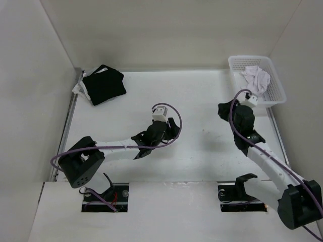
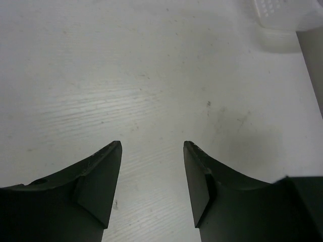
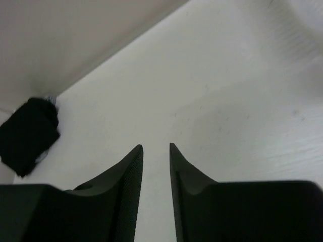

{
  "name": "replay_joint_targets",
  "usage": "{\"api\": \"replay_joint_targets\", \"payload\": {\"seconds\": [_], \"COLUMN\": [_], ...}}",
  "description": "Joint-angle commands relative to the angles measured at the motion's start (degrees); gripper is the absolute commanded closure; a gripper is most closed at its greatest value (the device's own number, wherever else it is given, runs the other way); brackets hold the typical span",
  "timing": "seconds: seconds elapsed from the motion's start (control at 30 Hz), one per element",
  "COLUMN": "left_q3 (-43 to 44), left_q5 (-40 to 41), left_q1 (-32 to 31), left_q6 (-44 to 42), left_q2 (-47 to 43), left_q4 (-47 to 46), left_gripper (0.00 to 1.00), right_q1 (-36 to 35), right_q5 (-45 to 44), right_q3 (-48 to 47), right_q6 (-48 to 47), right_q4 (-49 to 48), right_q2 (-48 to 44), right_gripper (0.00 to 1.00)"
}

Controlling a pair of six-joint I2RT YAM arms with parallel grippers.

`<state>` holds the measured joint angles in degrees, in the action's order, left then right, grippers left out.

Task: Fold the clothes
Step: Grab the tank top from the pile

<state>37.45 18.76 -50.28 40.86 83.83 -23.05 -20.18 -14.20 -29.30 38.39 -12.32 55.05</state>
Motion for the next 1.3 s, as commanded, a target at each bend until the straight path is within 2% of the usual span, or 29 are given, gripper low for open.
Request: {"api": "replay_joint_targets", "payload": {"seconds": [0.0, 0.07, 0.1, 0.33, 0.43, 0.57, 0.63, 0.77, 0.97, 1.03, 1.07, 1.13, 1.2, 1.27], "left_q3": [1.13, 1.13, 0.7, -2.64, -3.79, -3.88, -3.88, -4.32, -5.02, -4.85, -4.76, -4.67, -4.58, -4.32], "left_q5": [-4.07, -6.27, -6.72, -6.81, -7.42, -10.49, -11.55, -12.26, -12.96, -13.4, -13.58, -14.45, -15.16, -15.42], "left_q1": [-3.8, -5.12, -5.57, -4.87, -3.11, -0.57, 0.49, 1.9, 3.3, 3.74, 3.92, 4.36, 4.71, 4.98], "left_q6": [-1.3, -2.36, -2.8, -5.09, -4.65, -3.86, -3.51, -3.07, -3.07, -2.89, -2.72, -2.11, -1.66, -1.31], "left_q2": [2.64, 3.53, 3.62, 2.48, 2.21, 3.26, 3.44, 3.01, 2.21, 2.21, 2.47, 3.0, 3.44, 3.97], "left_q4": [-5.69, -7.35, -8.32, -12.19, -13.69, -14.3, -14.39, -15.53, -16.59, -16.59, -16.85, -17.47, -17.82, -18.0], "left_gripper": [0.49, 0.5, 0.5, 0.51, 0.5, 0.5, 0.5, 0.5, 0.5, 0.5, 0.5, 0.5, 0.5, 0.5], "right_q1": [8.69, 13.95, 16.6, 29.54, 33.14, 36.83, 37.54, 38.68, 40.0, 40.09, 40.09, 40.27, 40.27, 40.01], "right_q5": [-3.38, -3.38, -3.38, -3.73, -3.99, -3.65, -3.21, -2.94, -1.98, -1.36, -1.1, -1.53, -1.28, -0.92], "right_q3": [-12.68, -18.21, -20.77, -40.81, -50.31, -62.51, -67.88, -78.17, -91.26, -93.91, -95.23, -98.13, -97.1, -91.15], "right_q6": [-4.36, -5.34, -5.69, -6.48, -9.64, -12.55, -13.6, -16.24, -14.32, -13.52, -13.26, -12.55, -11.68, -11.15], "right_q4": [4.4, 6.33, 6.43, 7.57, 8.62, 12.04, 14.33, 17.05, 21.8, 22.42, 22.86, 25.23, 25.33, 20.52], "right_q2": [3.47, 7.85, 10.67, 35.1, 45.03, 57.86, 62.87, 72.81, 83.63, 85.39, 86.19, 87.77, 86.91, 82.44], "right_gripper": [0.81, 0.93, 0.95, 0.97, 0.86, 0.62, 0.55, 0.47, 0.43, 0.49, 0.55, 0.77, 0.94, 0.99]}}
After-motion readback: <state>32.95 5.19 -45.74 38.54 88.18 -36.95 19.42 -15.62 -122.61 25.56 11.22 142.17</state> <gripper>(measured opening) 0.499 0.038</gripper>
